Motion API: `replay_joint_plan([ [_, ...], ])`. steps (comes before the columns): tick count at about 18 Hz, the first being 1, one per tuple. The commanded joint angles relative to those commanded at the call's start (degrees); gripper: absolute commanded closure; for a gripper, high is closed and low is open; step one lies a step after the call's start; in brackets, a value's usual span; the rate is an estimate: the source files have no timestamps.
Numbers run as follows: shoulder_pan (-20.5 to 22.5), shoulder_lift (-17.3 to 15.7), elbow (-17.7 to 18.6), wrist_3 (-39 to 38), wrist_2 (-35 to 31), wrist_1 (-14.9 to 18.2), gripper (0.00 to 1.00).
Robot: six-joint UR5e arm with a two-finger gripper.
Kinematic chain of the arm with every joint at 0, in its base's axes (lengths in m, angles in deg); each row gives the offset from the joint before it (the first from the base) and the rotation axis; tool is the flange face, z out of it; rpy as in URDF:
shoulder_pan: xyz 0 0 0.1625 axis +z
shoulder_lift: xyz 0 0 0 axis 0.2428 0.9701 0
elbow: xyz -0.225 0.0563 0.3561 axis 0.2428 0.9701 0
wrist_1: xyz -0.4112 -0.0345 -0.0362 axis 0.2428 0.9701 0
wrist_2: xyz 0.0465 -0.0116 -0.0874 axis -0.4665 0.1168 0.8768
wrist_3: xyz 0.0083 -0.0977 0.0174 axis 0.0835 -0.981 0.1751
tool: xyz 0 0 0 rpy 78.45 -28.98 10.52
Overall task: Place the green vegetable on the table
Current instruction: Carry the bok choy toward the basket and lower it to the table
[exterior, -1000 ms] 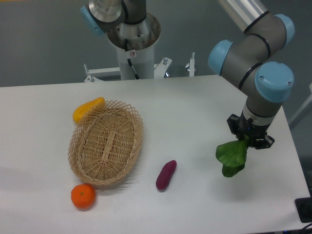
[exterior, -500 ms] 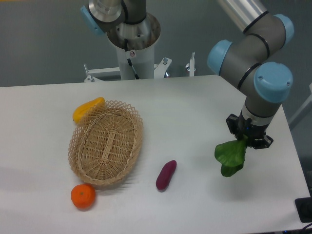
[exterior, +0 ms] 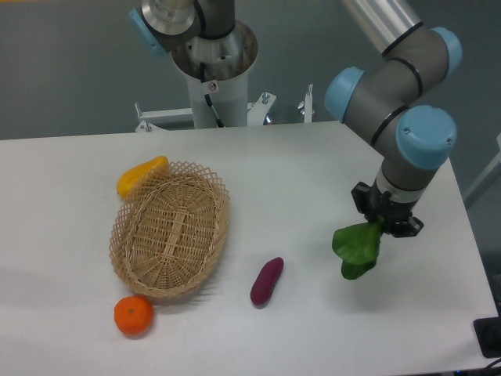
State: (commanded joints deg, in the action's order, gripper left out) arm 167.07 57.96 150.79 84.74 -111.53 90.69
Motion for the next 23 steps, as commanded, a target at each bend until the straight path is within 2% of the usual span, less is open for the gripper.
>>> replay_joint_plan([
  [2, 0.6, -2.2, 4.4, 5.5, 0.3, -0.3, 1.0],
  [5, 1.8, -4.9, 10.4, 8.2, 0.3, -3.9, 1.0],
  [8, 1.1, -6.0, 15.3, 10.0, 0.3, -6.8, 0.99],
  [11, 0.1, -7.4, 18.4, 10.4, 0.3, -7.0, 0.95],
  [14, -1.1, -7.9, 19.5, 10.5, 0.3, -7.0, 0.85],
  [18, -2.3, -8.4, 20.2, 10.4, 1.7, -7.0, 0.61],
  [20, -2.5, -8.4, 20.2, 10.2, 2.5, -7.0, 0.4],
  [22, -2.9, -8.4, 19.8, 9.7, 3.1, -7.0, 0.15],
  [23, -2.9, -8.4, 19.4, 9.6, 3.1, -7.0, 0.07],
])
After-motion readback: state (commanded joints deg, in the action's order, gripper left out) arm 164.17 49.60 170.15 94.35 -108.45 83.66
